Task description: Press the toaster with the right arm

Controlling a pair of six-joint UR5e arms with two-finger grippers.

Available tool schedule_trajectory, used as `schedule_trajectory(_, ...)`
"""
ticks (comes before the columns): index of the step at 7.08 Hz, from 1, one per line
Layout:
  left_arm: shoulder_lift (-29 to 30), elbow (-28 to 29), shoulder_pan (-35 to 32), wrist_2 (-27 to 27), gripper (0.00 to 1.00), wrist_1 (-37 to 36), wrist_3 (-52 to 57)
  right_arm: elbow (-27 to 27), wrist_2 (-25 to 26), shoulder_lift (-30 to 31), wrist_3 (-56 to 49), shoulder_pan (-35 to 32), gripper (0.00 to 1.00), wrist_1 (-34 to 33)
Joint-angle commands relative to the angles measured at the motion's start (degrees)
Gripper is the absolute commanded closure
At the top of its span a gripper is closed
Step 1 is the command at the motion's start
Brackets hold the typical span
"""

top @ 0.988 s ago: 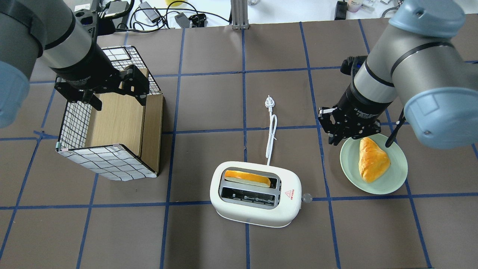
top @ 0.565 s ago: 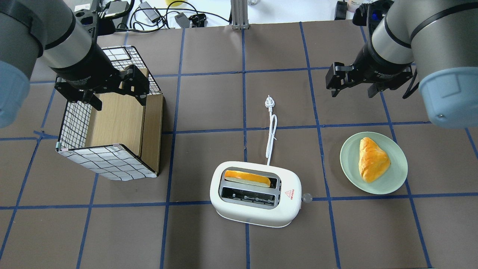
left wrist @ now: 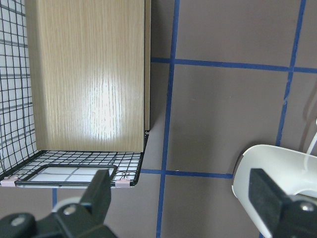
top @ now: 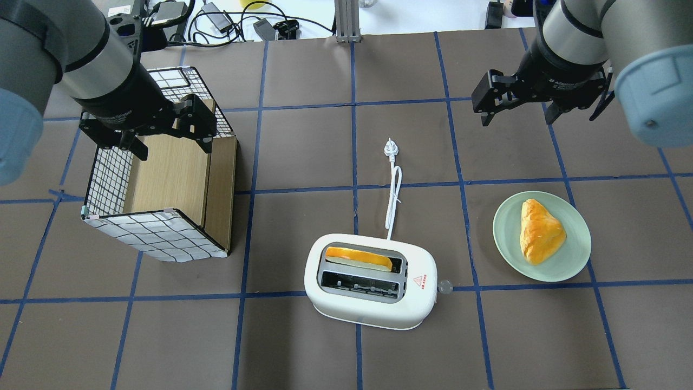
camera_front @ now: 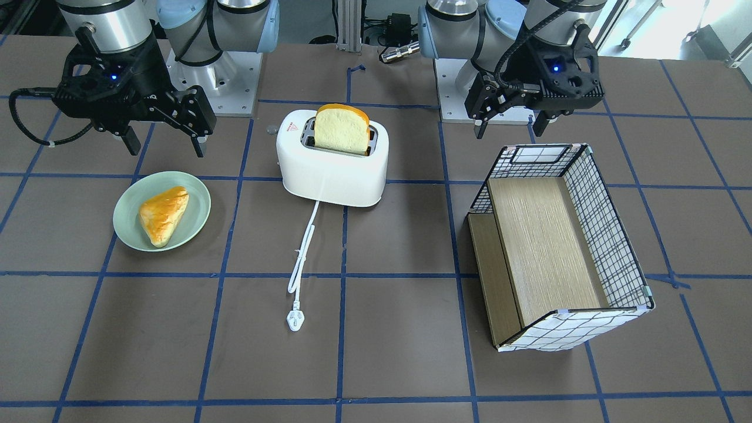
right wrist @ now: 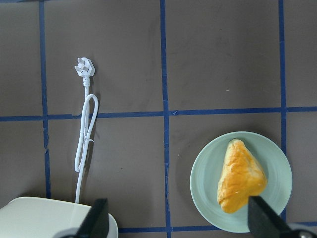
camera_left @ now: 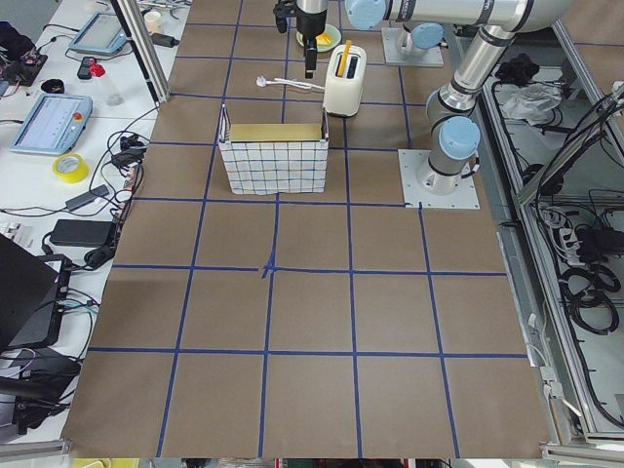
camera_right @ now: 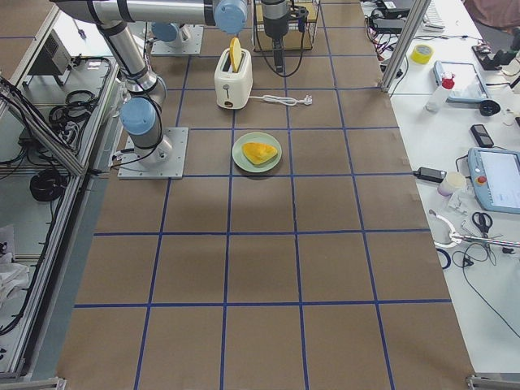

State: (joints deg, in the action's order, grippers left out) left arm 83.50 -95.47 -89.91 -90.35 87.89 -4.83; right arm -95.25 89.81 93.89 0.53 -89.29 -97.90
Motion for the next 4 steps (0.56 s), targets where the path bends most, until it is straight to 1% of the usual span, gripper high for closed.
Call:
schedule_trajectory(1, 0.00, -0.06, 0.00, 0.00, 0.00, 0.00, 0.00, 0.77, 0.10, -0.46, -0.01, 0.00, 0.00, 0.96)
schedule_trajectory(4, 0.00, 0.02, 0.00, 0.00, 0.00, 0.00, 0.00, 0.95, 1.50, -1.51, -3.87, 0.09, 0.00, -0.09)
